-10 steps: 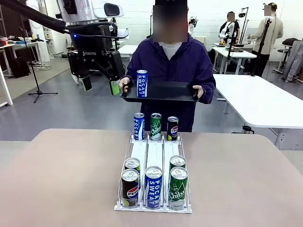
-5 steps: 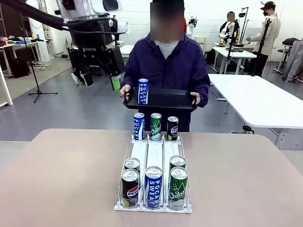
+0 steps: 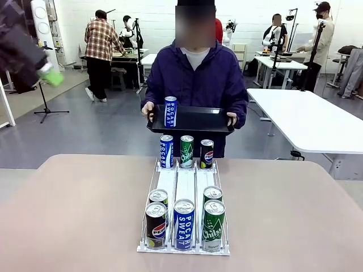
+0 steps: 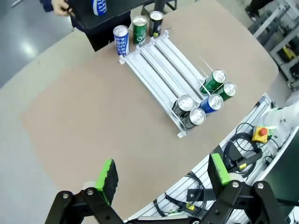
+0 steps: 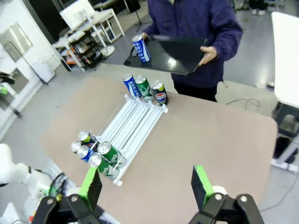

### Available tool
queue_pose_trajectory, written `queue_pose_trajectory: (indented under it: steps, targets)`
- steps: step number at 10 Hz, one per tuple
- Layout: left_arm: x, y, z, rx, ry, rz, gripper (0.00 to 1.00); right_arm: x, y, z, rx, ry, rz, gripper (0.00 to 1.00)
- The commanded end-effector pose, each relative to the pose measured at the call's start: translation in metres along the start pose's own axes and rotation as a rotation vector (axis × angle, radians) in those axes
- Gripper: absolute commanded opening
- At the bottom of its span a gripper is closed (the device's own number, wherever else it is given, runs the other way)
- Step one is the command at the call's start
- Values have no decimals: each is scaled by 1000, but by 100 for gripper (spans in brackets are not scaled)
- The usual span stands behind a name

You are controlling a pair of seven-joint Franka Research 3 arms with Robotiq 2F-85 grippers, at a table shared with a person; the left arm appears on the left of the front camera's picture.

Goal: Retrieve and hand over the desired beverage to the person.
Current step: Place the picked can on the Handle tray extended by the person, then pick up another can of the same type that the person held from the Automatic Can Dispenser.

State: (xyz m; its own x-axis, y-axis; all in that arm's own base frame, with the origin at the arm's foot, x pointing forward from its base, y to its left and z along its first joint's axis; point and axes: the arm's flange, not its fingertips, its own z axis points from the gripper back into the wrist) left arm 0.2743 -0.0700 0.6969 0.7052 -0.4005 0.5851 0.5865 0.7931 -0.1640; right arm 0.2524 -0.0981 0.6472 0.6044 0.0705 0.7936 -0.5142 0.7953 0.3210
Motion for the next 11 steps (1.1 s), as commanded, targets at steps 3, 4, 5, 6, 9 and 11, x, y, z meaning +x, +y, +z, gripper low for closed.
queue_pose_trajectory:
  steps: [3,4,5,6,9,11]
  targets:
    - [-40,39,2,-46,-57,113,100,-1,0,-2,30,-8,9,100]
    - [-43,39,4,-63,-76,129,100,-1,0,-2,30,-8,9,100]
    - [-34,40,2,-75,-84,146,100,-1,0,-2,30,-8,9,100]
    - [-43,44,5,-41,-44,115,100,-1,0,-2,30,-8,9,100]
    - [-43,44,5,-41,-44,115,100,-1,0,-2,30,-8,9,100]
    - [-43,44,5,-41,-44,115,100,-1,0,-2,30,-8,9,100]
